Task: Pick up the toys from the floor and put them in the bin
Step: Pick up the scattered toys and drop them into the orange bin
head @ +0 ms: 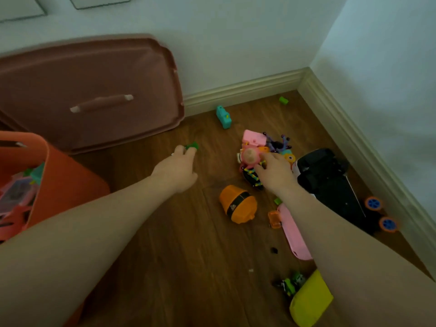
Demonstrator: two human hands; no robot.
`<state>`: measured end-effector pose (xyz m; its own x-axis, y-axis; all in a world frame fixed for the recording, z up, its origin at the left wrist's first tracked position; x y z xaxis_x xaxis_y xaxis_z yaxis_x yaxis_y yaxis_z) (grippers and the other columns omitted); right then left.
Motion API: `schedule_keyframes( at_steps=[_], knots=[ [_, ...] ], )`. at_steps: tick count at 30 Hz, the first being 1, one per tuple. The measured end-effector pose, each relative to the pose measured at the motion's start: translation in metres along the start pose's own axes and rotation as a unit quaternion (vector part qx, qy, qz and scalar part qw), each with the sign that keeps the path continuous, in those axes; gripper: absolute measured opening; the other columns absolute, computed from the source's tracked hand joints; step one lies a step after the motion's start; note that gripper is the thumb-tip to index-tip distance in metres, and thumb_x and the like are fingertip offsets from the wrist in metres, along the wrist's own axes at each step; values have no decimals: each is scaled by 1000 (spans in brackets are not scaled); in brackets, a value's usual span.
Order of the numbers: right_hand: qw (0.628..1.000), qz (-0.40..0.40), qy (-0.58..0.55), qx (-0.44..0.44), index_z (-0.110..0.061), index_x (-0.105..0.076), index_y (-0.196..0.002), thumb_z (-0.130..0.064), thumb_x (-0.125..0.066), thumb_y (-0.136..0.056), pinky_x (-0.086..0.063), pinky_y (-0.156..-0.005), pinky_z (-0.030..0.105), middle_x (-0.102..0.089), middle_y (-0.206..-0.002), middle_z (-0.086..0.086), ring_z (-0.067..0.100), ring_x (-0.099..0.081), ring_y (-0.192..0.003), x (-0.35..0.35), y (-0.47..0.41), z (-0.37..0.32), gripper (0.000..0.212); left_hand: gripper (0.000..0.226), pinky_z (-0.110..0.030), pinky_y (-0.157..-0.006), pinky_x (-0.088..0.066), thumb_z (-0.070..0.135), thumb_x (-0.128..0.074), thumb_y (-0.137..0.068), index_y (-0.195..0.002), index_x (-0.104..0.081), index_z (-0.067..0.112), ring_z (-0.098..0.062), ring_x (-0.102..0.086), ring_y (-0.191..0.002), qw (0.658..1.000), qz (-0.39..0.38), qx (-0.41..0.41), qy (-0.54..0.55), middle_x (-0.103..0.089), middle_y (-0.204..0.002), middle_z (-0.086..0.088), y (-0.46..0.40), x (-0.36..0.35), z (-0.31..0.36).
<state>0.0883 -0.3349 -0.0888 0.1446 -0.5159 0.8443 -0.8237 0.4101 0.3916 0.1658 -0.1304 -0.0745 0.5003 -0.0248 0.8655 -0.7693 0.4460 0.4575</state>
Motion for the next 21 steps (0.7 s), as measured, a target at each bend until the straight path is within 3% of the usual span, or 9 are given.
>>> schedule_keyframes(
  at_steps=[3, 7, 11, 15, 18, 21],
  knots=[
    [998, -12, 46, -37, -21, -19, -148, -31, -48, -93, -13, -117, 46, -7, -157, 15, 36, -4, -145, -7, -19, 12, 63, 68, -37, -90, -47, 25, -46, -93, -149, -8, 25, -31, -44, -122, 998, -14, 7, -55, -10, -153, -9, -26, -6, -4],
    [993, 5, 111, 41, -30, -9, -149, -42, -45, -93, -6, -117, 48, 7, -159, 11, 34, 9, -145, 0, -47, 2, 68, 73, -42, -100, -42, 22, -46, -93, -149, 1, 31, -34, -31, -132, 994, -40, 40, -93, 3, -157, -8, -57, -21, -22],
    [979, -178, 88, 53, -41, -8, -147, -50, -40, -93, -10, -116, 55, 6, -159, 3, 34, 6, -145, -53, -67, 7, 63, 82, -43, -101, -41, 12, -48, -92, -147, 9, 34, -37, -26, -135, 990, -54, 69, -113, 8, -157, -11, -86, -31, -35],
    [975, -203, 80, 32, -49, -2, -144, -53, -47, -91, -10, -114, 60, 26, -155, -4, 36, 22, -141, -76, -61, 13, 70, 81, -44, -99, -41, 15, -45, -94, -146, 11, 39, -38, -25, -135, 983, -95, 70, -138, 8, -156, -13, -105, -40, -38],
    [975, -194, 101, 44, -47, -12, -144, -51, -46, -91, -12, -114, 55, 27, -155, 0, 41, 17, -141, -75, -59, 8, 63, 75, -41, -90, -44, 15, -43, -96, -147, 7, 39, -36, -36, -128, 978, -116, 56, -161, -3, -155, -15, -113, -50, -36],
    [976, -183, 110, 50, -44, -31, -138, -54, -56, -84, -19, -113, 50, 21, -156, 0, 41, 6, -141, -69, -59, 7, 60, 62, -39, -79, -45, 13, -42, -96, -147, -11, 27, -33, -45, -114, 981, -69, 56, -170, -23, -143, -16, -107, -53, -34]
  ],
)
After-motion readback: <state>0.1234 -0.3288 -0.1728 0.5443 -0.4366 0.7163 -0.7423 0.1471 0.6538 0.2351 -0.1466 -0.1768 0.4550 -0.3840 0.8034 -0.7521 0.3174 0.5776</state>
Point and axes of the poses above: each hand's wrist, its own y-axis away from the middle knuckle, its own x-axis out of the back of the hand, z = x × y, the point moved 10 cm from there along -y, towards the middle knuckle
